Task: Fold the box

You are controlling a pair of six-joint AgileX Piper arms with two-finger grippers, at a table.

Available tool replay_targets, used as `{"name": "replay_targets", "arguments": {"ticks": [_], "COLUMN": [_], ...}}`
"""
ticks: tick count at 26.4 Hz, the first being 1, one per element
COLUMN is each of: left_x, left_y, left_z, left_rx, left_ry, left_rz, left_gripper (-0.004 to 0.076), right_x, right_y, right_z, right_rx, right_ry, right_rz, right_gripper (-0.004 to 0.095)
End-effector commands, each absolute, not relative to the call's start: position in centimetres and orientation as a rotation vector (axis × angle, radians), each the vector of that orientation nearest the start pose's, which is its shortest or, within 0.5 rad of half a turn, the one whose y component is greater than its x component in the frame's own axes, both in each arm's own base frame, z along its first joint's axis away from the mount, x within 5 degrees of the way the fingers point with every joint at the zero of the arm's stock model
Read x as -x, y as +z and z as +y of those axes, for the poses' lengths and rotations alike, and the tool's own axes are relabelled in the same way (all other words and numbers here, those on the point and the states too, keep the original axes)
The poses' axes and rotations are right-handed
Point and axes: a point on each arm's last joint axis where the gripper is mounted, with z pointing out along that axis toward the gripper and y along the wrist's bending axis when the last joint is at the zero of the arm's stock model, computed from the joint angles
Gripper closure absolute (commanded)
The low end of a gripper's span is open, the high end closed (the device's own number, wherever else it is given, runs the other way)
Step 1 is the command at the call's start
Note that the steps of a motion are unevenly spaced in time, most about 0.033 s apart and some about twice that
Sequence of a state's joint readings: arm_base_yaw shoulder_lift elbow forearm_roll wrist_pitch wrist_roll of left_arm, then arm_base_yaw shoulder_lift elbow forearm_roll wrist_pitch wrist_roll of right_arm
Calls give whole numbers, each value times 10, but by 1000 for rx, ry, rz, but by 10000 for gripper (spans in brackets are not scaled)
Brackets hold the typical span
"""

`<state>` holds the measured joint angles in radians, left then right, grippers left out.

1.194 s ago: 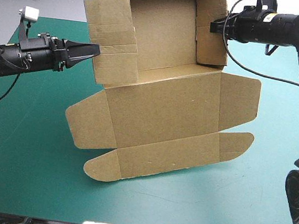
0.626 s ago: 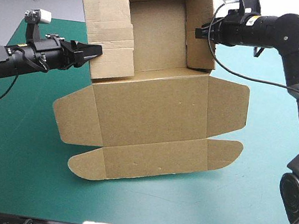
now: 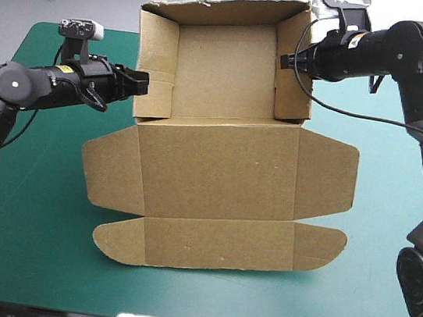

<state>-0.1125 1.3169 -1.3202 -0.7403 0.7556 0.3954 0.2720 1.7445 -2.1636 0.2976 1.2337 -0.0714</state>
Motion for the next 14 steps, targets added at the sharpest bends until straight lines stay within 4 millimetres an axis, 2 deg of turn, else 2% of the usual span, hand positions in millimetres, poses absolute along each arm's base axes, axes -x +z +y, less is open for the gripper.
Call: {"name": "replay_targets", "arguments": {"ticks": [1, 4, 8, 11, 14], "left_x": [-258, -252, -251, -259, -282], "left_y": [450, 463, 471, 461, 427], "left_z": [-87, -94, -103, -108, -117], "left_rx": [-226, -278, -327, -344, -374], "left_ry": [-699, -620, -560, -476, -372], "left_rz": [2008, 2024, 2086, 2209, 2412], "left_gripper": [734, 734, 734, 734, 734], "right_x": [-314, -313, -313, -311, -314], "right_y": [501, 493, 468, 448, 421], "right_z": [135, 144, 160, 168, 161], "right_rx": [463, 482, 516, 549, 501], "right_ry": [688, 668, 647, 625, 475], "right_rz": [2195, 2229, 2325, 2399, 2512], "right_gripper": [911, 911, 911, 911, 912]}}
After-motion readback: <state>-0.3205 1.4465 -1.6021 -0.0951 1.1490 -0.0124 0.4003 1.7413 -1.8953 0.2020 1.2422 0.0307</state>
